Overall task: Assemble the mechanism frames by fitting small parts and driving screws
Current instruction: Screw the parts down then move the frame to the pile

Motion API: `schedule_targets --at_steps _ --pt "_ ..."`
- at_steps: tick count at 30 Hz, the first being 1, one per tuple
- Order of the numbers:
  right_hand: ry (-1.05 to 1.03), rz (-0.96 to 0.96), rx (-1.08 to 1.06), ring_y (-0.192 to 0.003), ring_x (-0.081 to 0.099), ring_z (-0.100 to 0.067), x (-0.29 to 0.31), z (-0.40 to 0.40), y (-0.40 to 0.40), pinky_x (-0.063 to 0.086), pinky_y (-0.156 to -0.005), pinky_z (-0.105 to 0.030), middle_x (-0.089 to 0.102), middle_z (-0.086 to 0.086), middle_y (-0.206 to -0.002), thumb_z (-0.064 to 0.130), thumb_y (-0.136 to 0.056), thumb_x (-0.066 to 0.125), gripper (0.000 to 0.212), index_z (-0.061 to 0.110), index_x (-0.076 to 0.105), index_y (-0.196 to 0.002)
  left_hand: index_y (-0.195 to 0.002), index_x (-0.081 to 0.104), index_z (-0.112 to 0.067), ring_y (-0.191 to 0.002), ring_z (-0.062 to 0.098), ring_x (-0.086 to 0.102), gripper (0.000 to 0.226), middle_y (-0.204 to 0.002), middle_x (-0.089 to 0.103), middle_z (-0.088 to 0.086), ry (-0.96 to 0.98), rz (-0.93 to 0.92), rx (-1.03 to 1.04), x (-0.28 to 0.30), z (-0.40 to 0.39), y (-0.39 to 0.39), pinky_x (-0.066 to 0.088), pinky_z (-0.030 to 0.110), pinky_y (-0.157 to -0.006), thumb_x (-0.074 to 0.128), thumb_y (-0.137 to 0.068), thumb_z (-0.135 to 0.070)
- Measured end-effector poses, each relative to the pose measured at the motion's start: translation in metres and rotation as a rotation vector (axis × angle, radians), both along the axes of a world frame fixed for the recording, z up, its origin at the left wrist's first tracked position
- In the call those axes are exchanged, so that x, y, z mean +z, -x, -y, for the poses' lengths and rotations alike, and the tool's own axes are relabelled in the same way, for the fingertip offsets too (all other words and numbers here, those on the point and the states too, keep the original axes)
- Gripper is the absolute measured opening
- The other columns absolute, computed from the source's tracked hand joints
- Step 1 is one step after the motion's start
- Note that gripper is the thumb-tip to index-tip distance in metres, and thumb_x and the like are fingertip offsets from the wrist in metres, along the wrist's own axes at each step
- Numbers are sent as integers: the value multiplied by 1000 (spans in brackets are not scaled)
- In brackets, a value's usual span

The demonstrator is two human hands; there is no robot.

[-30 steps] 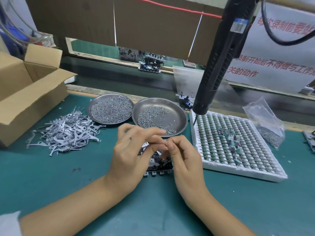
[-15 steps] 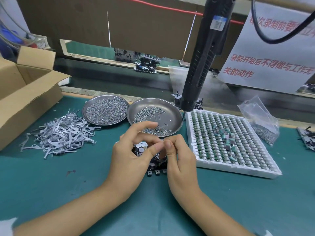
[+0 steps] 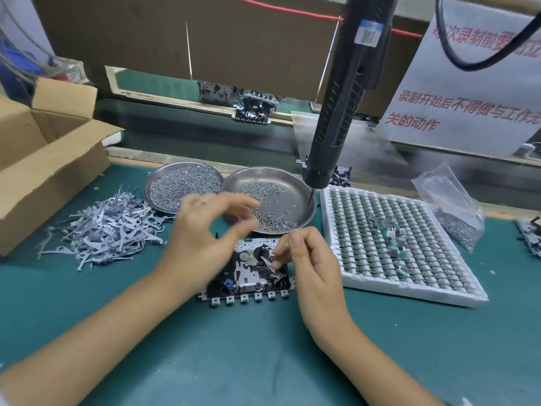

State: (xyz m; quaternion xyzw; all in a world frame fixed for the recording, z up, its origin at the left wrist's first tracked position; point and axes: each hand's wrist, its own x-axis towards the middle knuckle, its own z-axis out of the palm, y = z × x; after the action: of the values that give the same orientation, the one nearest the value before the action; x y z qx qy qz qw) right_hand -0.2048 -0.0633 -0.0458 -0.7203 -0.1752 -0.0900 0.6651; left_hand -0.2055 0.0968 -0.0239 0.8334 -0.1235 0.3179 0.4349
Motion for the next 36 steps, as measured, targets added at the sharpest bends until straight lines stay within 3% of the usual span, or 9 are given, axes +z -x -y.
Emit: schedule_targets --at_steps 4,7,12,15,20,25,30,33,36 --pt "12 -14 -23 -65 57 -9 2 2 -1 48 -69 -32 58 5 -70 40 -91 51 31 13 55 -80 -95 71 -21 -81 23 61 13 -84 69 -8 -329 -26 394 -11 -47 -28 25 36 -87 72 -84 -16" --pt "10 -15 -19 -65 57 -9 3 2 0 45 -65 -19 58 7 -69 36 -86 54 18 20 58 -79 -97 71 -22 -86 25 61 15 -85 71 -4 -348 -126 442 -21 -59 -38 24 34 -85 69 -85 -14" --pt "5 -30 -3 -67 58 -12 2 4 -1 44 -61 -18 60 13 -67 25 -88 63 10 27 61 -78 -108 72 -19 -93 32 60 21 -84 71 11 -376 -169 489 -19 -57 -40 28 40 -91 61 -91 -11" --pt "-53 -72 20 -63 57 -9 4 5 -4 43 -62 -15 61 11 -64 23 -85 66 8 21 63 -77 -105 72 -12 -91 26 63 18 -94 72 2 -237 21 298 -10 -41 -25 43 44 -89 63 -89 -10" --pt "-136 -114 124 -62 57 -6 7 10 -6 46 -63 -15 64 7 -63 27 -78 62 17 11 67 -77 -107 69 -12 -90 6 61 27 -98 68 -6 -170 112 -233 -11 11 8 45 19 -87 68 -84 -26" --pt "-122 -124 204 -63 57 -4 9 12 -7 46 -65 -15 66 6 -63 26 -76 63 15 12 70 -76 -92 74 -10 -82 10 65 15 -87 72 -3 -11 109 -240 -16 13 8 51 25 -76 71 -78 -8" --pt "-94 -126 191 -63 60 -4 12 12 -13 48 -63 -16 67 4 -64 24 -78 63 16 9 71 -78 -91 72 -14 -81 4 62 11 -84 68 -10 13 50 -215 -17 12 8 48 19 -77 69 -82 -21" --pt "87 -77 100 -69 63 -12 17 10 -23 52 -69 -27 69 1 -70 35 -83 59 25 14 71 -75 -86 56 -28 -74 0 56 8 -78 58 -10 27 -18 -171 -14 9 9 39 9 -71 53 -92 -32" --pt "439 85 -59 -77 60 -12 24 4 -46 49 -75 -33 67 0 -80 31 -91 60 22 13 71 -86 -75 42 -23 -60 8 42 25 -67 45 0 138 -43 -51 -14 3 4 35 22 -59 34 -95 -36"
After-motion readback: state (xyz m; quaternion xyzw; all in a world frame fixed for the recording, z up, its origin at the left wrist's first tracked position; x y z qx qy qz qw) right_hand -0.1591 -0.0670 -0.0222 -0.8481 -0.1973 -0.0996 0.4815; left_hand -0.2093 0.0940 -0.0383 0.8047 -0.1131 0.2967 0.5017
